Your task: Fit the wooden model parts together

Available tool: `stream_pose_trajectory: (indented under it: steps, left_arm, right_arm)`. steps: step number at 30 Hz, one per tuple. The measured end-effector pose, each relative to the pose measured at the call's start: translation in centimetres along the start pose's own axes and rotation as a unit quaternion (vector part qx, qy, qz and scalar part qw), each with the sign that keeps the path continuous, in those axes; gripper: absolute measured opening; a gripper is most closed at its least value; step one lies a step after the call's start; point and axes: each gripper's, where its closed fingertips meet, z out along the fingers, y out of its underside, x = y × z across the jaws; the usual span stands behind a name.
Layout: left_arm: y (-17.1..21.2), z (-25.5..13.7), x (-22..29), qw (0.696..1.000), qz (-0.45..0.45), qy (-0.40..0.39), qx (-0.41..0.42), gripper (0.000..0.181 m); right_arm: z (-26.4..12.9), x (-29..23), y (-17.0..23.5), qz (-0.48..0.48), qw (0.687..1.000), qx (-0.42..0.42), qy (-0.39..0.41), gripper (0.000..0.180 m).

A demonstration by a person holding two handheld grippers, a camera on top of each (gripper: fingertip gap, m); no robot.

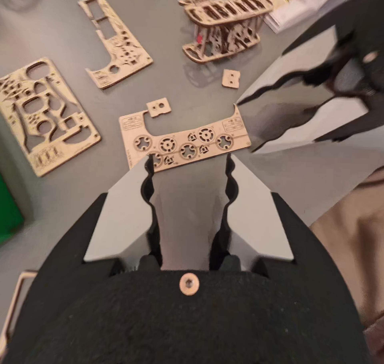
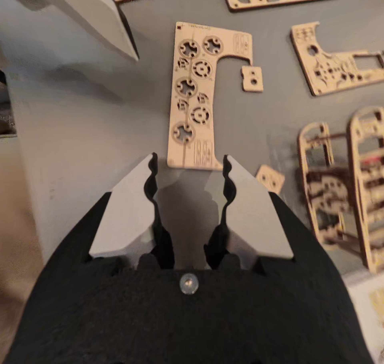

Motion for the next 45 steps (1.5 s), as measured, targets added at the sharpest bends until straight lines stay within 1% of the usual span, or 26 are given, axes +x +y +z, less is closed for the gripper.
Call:
stream_pose_trajectory:
  steps: [1,3,5,6,7,11,15,19,22,25,27,28,29,30,31,32,33,35,36,38,39,40,43,45]
  left_arm:
    - [0.3,-0.6,-0.3,1.000,-0.021,-0.006,0.011,0.067]
    - [1.0,-1.7,-0.6,0.998,-0.054,0.000,0.028,0.067]
    - [1.9,-2.4,-1.4,0.997,-0.077,-0.005,0.031,0.067]
    - [2.2,-2.7,-1.9,0.995,-0.088,-0.008,0.034,0.065]
    - [2.4,-2.9,-2.3,0.994,-0.102,-0.008,0.039,0.064]
    - [3.1,-3.0,-3.0,0.982,-0.179,0.028,0.049,0.065]
    - [4.1,-2.4,-2.4,0.973,-0.216,0.075,0.026,0.072]
    - [4.2,-1.2,-1.0,0.966,-0.232,0.109,0.015,0.085]
    - [3.5,-0.2,1.0,0.952,-0.255,0.166,0.025,0.068]
    - [2.3,0.8,2.9,0.936,-0.266,0.227,0.037,0.051]
    - [1.2,0.4,4.7,0.913,-0.277,0.295,0.047,0.039]
    - [1.1,0.2,4.9,0.907,-0.281,0.309,0.049,0.013]
    - [0.6,-0.7,5.8,0.893,-0.276,0.351,0.060,0.005]
    - [0.2,-1.3,6.5,0.881,-0.276,0.378,0.067,0.001]
    - [0.2,-1.2,6.5,0.889,-0.265,0.365,0.075,0.002]
    - [0.1,-1.5,6.8,0.894,-0.247,0.365,0.083,0.001]
    - [0.1,-1.9,7.1,0.903,-0.214,0.361,0.089,0.001]
    - [-0.6,-3.1,7.3,0.922,-0.133,0.338,0.134,0.001]
    - [-0.8,-3.5,7.3,0.932,-0.088,0.316,0.154,0.001]
    - [-0.6,-3.7,7.5,0.947,-0.004,0.275,0.168,0.001]
    - [-0.5,-3.8,7.9,0.946,0.019,0.272,0.174,0.001]
    - [-0.4,-3.9,8.5,0.944,0.036,0.278,0.175,0.001]
    - [1.1,-2.8,9.5,0.947,0.089,0.271,0.146,0.001]
    - [1.8,-1.9,9.7,0.951,0.113,0.256,0.132,0.001]
  right_arm:
    - [1.0,-0.2,-0.8,-0.006,1.000,-0.004,-0.010,0.059]
    - [2.4,-0.2,-1.5,-0.010,0.999,-0.029,-0.026,0.056]
    - [2.9,-0.3,-1.6,-0.003,0.998,-0.042,-0.053,0.055]
    - [2.9,-0.3,-1.5,0.006,0.996,-0.047,-0.071,0.053]
    - [2.8,-0.4,-1.4,0.016,0.995,-0.050,-0.085,0.046]
    - [1.7,-0.9,-0.3,-0.029,0.993,-0.070,-0.094,0.044]
    - [0.4,-1.7,0.7,-0.051,0.995,-0.034,-0.084,0.045]
    - [-2.1,-2.5,0.3,-0.071,0.995,0.038,-0.054,0.045]
    - [-4.5,-3.7,-0.5,-0.092,0.991,0.094,-0.038,0.045]
    - [-5.5,-5.6,-0.1,-0.134,0.984,0.111,-0.047,0.045]
    - [-5.4,-5.9,1.0,-0.178,0.980,0.087,-0.028,0.045]
    - [-5.1,-5.5,1.8,-0.199,0.978,0.067,-0.011,0.045]
    - [-5.0,-5.3,2.3,-0.210,0.976,0.060,-0.003,0.045]
    - [-5.1,-5.2,2.5,-0.207,0.976,0.063,-0.002,0.045]
    - [-5.3,-5.0,2.5,-0.196,0.978,0.068,0.000,0.044]
    - [-5.7,-4.5,2.2,-0.175,0.981,0.079,0.007,0.030]
    - [-6.6,-4.2,1.4,-0.143,0.983,0.113,0.006,0.033]
    - [-8.5,-3.1,0.1,-0.045,0.982,0.183,-0.006,0.039]
    - [-9.0,-2.8,0.3,-0.002,0.980,0.197,-0.026,0.042]
    - [-8.6,-2.6,1.7,0.056,0.980,0.180,-0.066,0.048]
    - [-8.3,-2.7,2.2,0.062,0.981,0.168,-0.074,0.051]
    - [-8.1,-2.8,2.3,0.057,0.982,0.168,-0.071,0.049]
    - [-7.3,-2.3,2.4,0.014,0.990,0.135,-0.028,0.052]
    - [-6.5,-3.0,2.9,-0.031,0.994,0.093,-0.042,0.035]
